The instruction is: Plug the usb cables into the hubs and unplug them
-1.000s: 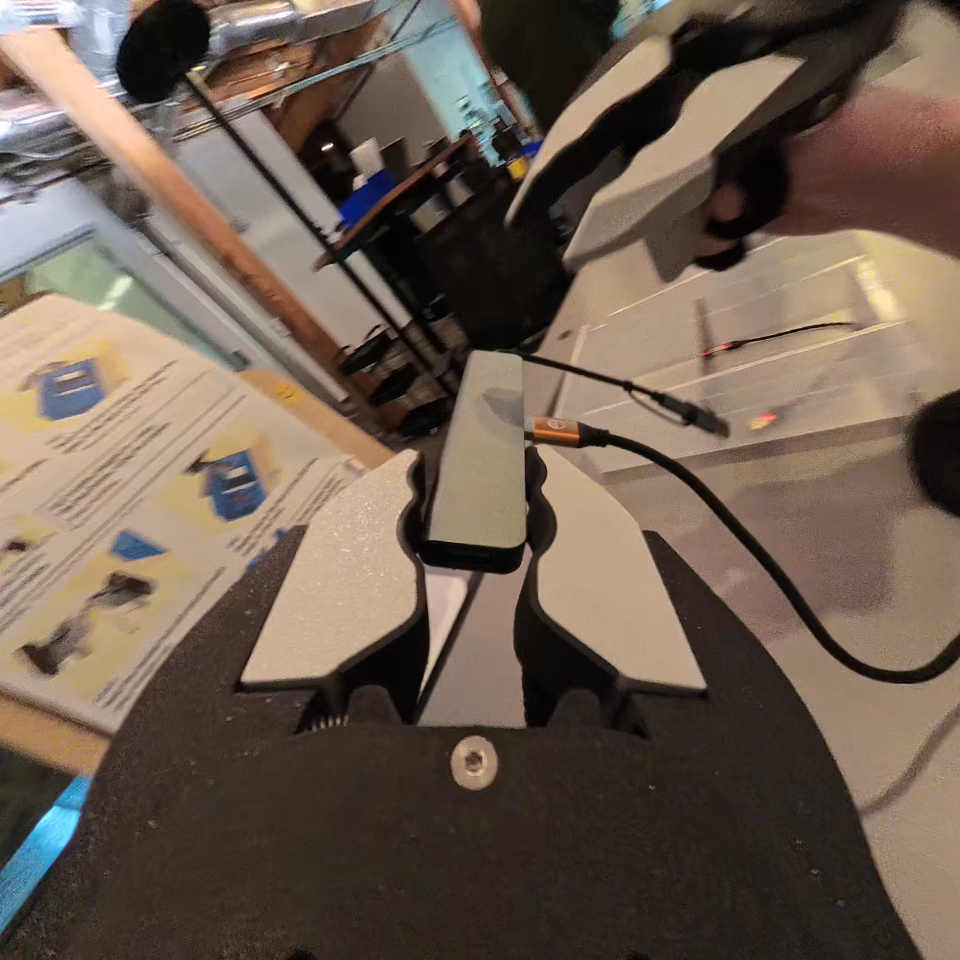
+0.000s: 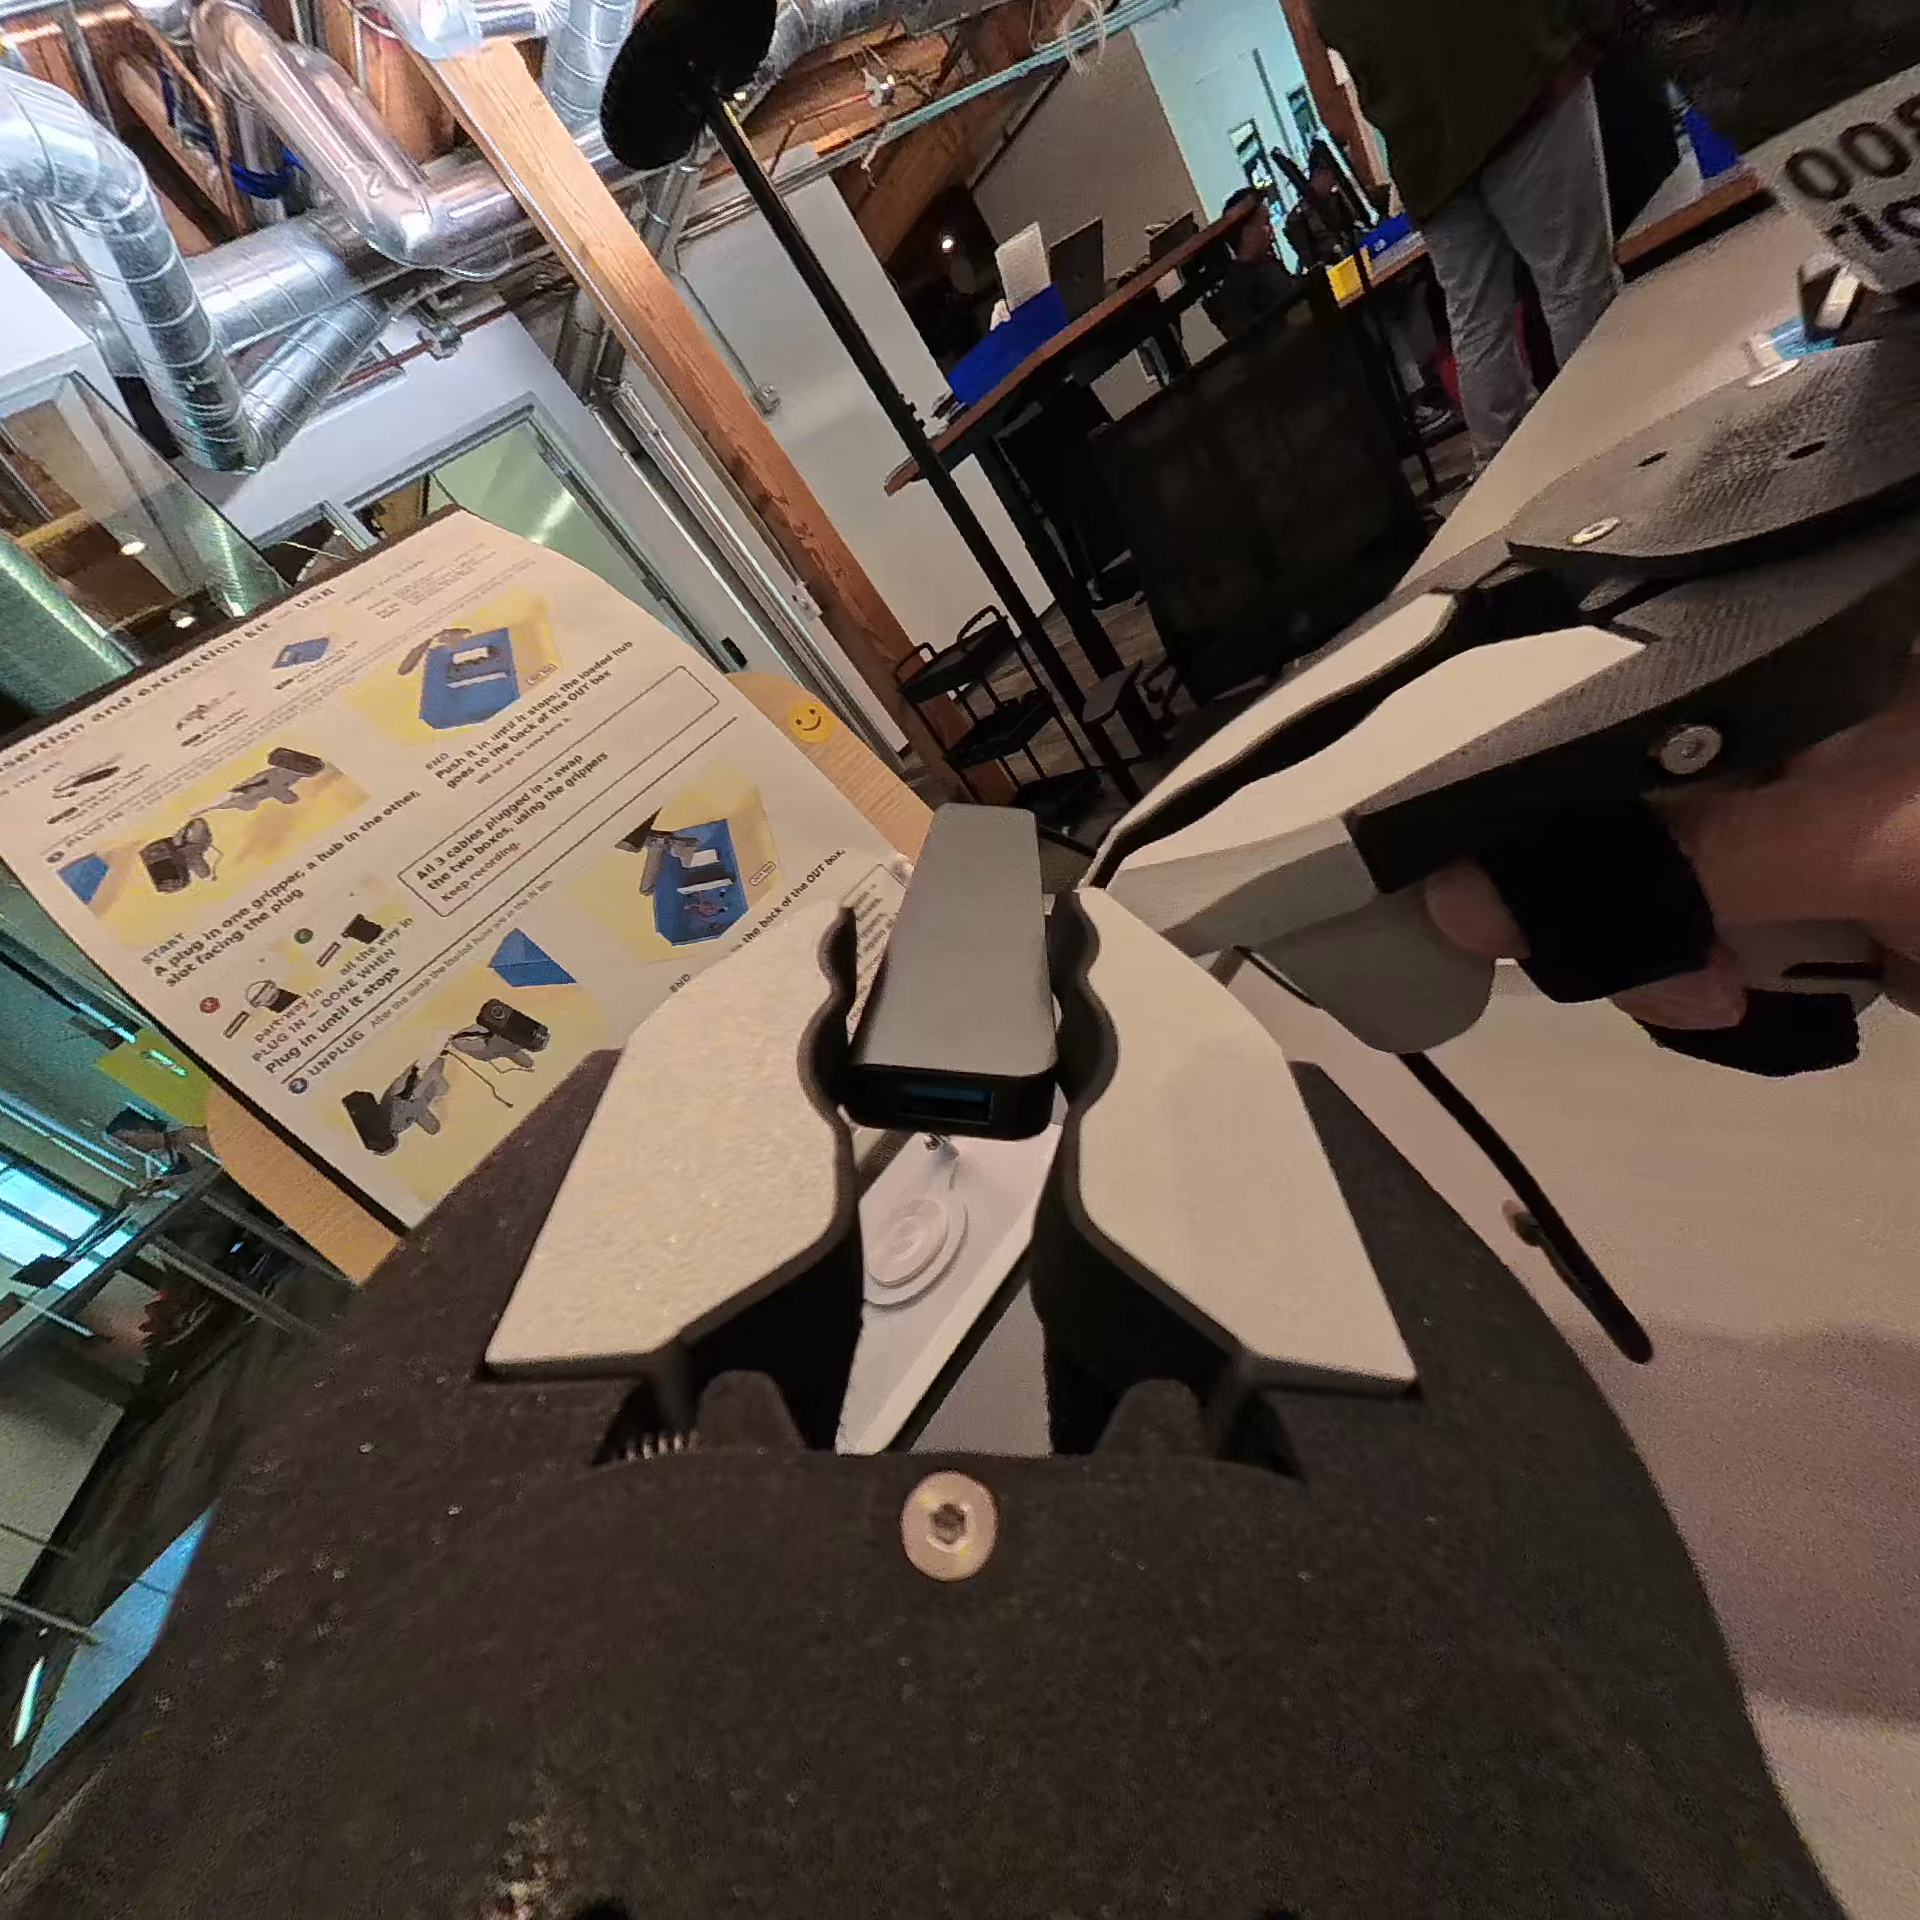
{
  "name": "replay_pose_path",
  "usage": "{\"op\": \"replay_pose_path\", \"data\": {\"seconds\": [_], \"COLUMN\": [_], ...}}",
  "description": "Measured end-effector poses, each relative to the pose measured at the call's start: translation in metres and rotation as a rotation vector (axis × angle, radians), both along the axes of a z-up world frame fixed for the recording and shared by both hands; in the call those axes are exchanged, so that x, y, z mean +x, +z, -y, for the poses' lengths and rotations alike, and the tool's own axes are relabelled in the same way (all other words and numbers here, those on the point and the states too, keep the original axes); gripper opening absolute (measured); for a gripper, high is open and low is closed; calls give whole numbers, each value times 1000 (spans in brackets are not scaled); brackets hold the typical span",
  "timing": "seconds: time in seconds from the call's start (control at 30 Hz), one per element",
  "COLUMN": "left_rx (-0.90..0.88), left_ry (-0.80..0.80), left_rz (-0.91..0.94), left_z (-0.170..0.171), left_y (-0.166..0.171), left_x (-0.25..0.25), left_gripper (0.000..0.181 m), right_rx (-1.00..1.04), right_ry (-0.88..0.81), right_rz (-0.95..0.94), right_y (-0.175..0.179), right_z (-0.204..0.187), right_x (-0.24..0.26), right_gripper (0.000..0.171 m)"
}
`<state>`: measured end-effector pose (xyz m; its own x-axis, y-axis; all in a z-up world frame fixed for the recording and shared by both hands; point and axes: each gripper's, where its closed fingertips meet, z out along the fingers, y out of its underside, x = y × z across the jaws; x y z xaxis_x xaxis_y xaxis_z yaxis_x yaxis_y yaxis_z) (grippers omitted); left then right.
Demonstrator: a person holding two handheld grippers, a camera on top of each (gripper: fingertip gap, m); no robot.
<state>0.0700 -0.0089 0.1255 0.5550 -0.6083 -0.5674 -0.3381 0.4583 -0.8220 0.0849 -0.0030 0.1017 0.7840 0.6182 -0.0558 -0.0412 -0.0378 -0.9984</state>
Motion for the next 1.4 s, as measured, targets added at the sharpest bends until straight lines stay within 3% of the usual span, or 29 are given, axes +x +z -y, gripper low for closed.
{"op": "replay_pose_path", "data": {"seconds": [0.03, 0.3, 0.37, 0.4, 0.47, 0.67, 0.77, 0.87, 0.97, 1.1, 1.2, 1.4], "left_rx": [10, 52, 151, 140, 15, -57, -51, -90, -114, -136, -155, -159], "left_ry": [11, -10, 191, 204, 54, 14, -9, -53, -66, -70, -93, -102], "left_rz": [7, 67, 77, 93, 174, 205, 190, 185, 163, 141, 151, 144], "left_z": [0, 11, -9, -14, -9, 0, 5, 9, 9, 9, 11, 13], "left_y": [2, 18, 31, 35, 39, 45, 46, 41, 35, 29, 29, 28], "left_x": [0, -3, -37, -51, -62, -69, -59, -46, -38, -31, -28, -25], "left_gripper": [36, 36, 36, 36, 36, 35, 35, 35, 35, 35, 35, 35], "right_rx": [11, 111, 125, 127, 131, 261, 236, 70, -109, -303, -330, -379], "right_ry": [-14, -81, -43, -30, -18, -73, -115, -94, -41, 27, 51, 51], "right_rz": [4, 10, 41, 37, 57, 242, 404, 500, 553, 394, 298, 190], "right_y": [2, 17, 14, 12, 13, 101, 117, 77, 2, -74, -97, -89], "right_z": [0, 15, 25, 29, 37, 68, 69, 59, 52, 56, 56, 48], "right_x": [0, 1, 0, 2, 9, 96, 152, 200, 238, 262, 265, 255], "right_gripper": [16, 16, 16, 16, 16, 16, 16, 16, 16, 16, 16, 16]}}
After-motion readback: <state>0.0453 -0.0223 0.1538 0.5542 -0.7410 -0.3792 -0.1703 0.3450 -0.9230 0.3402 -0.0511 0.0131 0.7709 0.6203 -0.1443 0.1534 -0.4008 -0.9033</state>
